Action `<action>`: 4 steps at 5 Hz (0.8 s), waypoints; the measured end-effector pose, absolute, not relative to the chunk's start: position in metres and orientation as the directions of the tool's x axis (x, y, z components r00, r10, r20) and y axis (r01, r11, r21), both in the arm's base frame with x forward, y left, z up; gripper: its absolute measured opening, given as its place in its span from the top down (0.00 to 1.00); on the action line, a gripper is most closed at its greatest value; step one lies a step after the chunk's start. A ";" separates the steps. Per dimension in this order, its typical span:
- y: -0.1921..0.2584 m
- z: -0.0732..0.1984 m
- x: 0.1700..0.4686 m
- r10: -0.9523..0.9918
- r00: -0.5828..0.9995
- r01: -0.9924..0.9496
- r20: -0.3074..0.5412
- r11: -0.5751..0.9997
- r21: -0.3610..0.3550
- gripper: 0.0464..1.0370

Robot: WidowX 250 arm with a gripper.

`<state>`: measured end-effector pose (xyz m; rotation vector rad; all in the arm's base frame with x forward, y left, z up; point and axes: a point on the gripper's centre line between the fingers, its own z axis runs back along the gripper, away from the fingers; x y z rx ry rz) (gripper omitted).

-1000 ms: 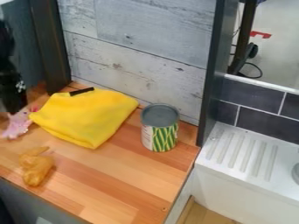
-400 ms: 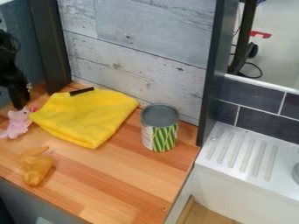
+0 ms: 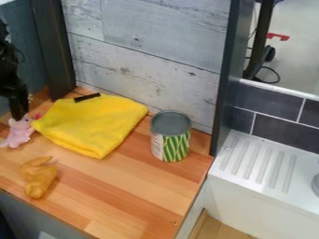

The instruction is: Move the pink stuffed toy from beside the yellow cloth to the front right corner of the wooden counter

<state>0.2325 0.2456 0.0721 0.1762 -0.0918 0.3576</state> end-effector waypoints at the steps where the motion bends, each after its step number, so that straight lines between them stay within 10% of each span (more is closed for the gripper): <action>1: 0.252 0.050 0.237 0.355 0.930 -0.366 0.094 0.919 0.149 0.04; 4: 0.254 0.023 0.233 0.381 0.924 -0.380 0.024 0.913 0.150 0.28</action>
